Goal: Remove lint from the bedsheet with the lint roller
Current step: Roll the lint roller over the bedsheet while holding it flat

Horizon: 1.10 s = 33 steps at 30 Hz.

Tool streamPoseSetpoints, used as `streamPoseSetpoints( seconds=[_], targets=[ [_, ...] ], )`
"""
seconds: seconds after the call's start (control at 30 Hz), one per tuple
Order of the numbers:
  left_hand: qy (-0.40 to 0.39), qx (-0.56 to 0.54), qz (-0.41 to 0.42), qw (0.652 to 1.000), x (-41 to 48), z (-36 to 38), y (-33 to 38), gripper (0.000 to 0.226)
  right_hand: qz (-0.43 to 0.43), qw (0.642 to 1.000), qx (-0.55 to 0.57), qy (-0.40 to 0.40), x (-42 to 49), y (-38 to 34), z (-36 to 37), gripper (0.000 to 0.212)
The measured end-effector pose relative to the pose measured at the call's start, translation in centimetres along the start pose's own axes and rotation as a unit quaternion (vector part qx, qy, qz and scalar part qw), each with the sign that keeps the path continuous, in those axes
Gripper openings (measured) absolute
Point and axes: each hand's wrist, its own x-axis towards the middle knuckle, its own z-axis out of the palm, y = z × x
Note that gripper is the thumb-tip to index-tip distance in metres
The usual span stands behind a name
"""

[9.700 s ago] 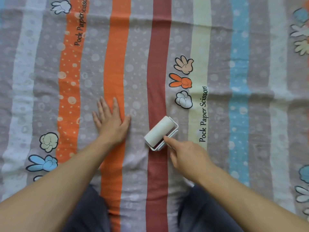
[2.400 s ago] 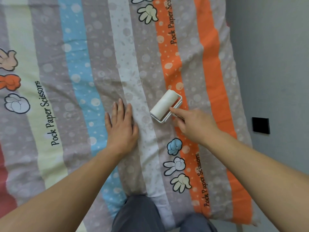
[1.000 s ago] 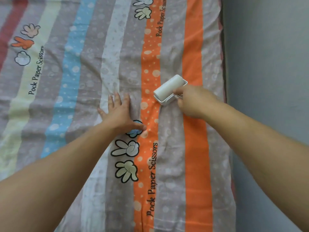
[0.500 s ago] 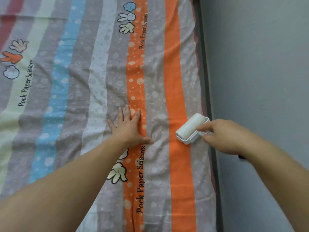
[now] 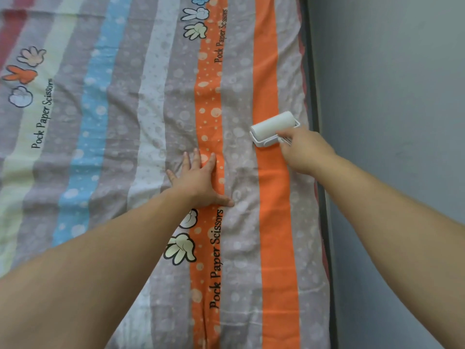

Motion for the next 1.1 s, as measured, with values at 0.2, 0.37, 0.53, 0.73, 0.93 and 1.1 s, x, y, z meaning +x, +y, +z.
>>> streamPoseSetpoints(
  seconds=[0.2,0.37,0.53,0.73,0.93,1.1],
  targets=[
    [0.001,-0.013,0.003,1.000,0.0,0.0,-0.2,0.145,0.015,0.999,-0.040,-0.023,-5.7,3.9,-0.1,0.037],
    [0.005,-0.023,0.010,1.000,0.0,0.3,-0.4,0.145,0.029,0.997,-0.048,-0.045,-7.7,4.5,-1.1,0.037],
    [0.009,-0.027,0.013,0.999,-0.1,0.3,-0.5,0.144,-0.010,0.999,-0.028,0.028,-7.3,1.4,-2.5,0.037],
    [0.045,-0.057,0.027,0.997,-0.1,0.1,-1.3,0.137,-0.067,0.997,-0.010,0.030,0.3,-4.5,0.0,0.033],
    [0.087,-0.037,0.013,0.995,-0.3,0.8,-0.6,0.125,-0.050,0.998,-0.030,-0.016,0.2,-1.7,2.1,0.040],
    [0.083,-0.030,0.014,0.996,-1.0,2.2,1.4,0.127,-0.028,0.997,-0.062,-0.024,-4.6,2.1,2.0,0.039]
  ],
)
